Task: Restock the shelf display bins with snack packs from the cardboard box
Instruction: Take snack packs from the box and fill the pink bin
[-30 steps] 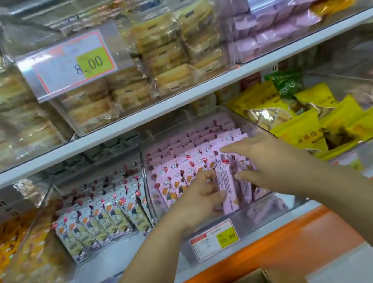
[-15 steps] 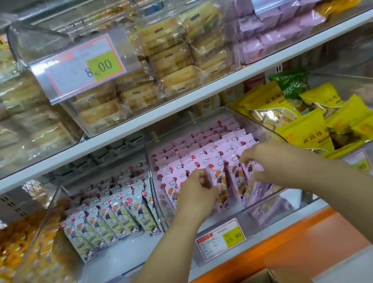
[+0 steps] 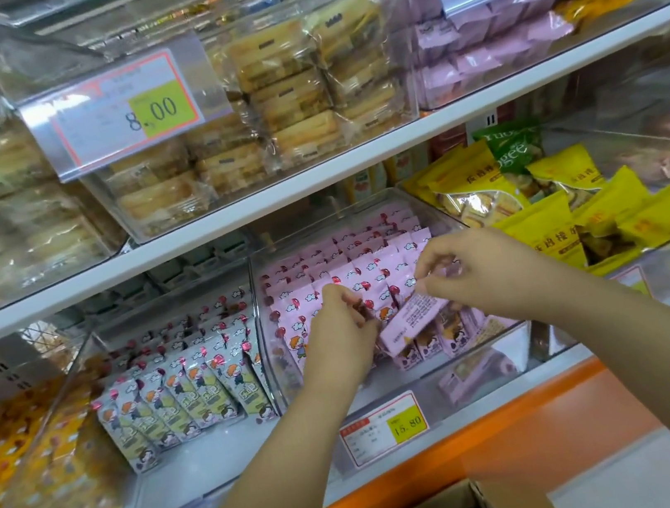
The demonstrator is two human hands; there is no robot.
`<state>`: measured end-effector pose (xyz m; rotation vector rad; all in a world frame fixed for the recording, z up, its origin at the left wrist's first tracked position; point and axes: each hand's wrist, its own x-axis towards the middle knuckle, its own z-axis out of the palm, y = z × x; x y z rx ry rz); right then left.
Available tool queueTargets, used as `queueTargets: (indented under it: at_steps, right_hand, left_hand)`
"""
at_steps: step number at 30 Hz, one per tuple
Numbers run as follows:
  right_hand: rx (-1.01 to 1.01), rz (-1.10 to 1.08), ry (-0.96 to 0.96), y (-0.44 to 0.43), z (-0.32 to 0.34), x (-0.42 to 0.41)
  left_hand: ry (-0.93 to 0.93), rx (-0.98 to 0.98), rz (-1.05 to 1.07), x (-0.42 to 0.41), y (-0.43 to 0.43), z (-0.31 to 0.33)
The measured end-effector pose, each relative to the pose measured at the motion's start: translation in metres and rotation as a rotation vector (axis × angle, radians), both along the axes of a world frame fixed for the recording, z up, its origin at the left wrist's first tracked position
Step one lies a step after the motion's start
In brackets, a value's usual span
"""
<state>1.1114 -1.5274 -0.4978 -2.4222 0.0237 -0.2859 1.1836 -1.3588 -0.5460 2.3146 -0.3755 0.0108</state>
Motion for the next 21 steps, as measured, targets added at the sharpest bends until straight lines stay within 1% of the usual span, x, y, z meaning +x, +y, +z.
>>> queueTargets:
  at_steps: [2,4,6,9,12,15,18,19,21]
  right_hand:
    - [0.112,0.003,0.006,0.002,-0.001,0.001]
    - [0.216,0.009,0.025,0.005,-0.001,0.002]
    - [0.340,0.003,0.052,0.010,0.000,0.002]
    - [0.487,-0.001,0.071,0.017,0.001,0.004]
    - [0.611,0.086,0.071,0.024,0.002,0.002]
    - [0.554,0.151,0.093,0.030,-0.002,0.003]
    - [0.458,0.183,0.109,0.035,-0.006,0.006]
    - [0.393,0.172,0.097,0.033,-0.007,0.006]
    - [0.179,0.116,0.064,0.025,-0.005,0.007]
  left_hand:
    - [0.058,-0.086,-0.006,-0.003,0.007,0.009]
    - [0.099,-0.214,-0.027,-0.011,0.014,0.020]
    - [0.125,-0.274,-0.119,-0.022,0.022,0.029]
    - [0.187,-0.202,-0.249,-0.032,0.030,0.032]
    - [0.166,-0.129,-0.191,-0.031,0.030,0.028]
    - [0.145,-0.031,-0.120,-0.027,0.024,0.023]
    - [0.070,0.124,-0.067,-0.022,0.018,0.018]
    - [0.064,0.155,-0.055,-0.021,0.017,0.017]
    - [0.089,0.150,-0.039,-0.019,0.015,0.016]
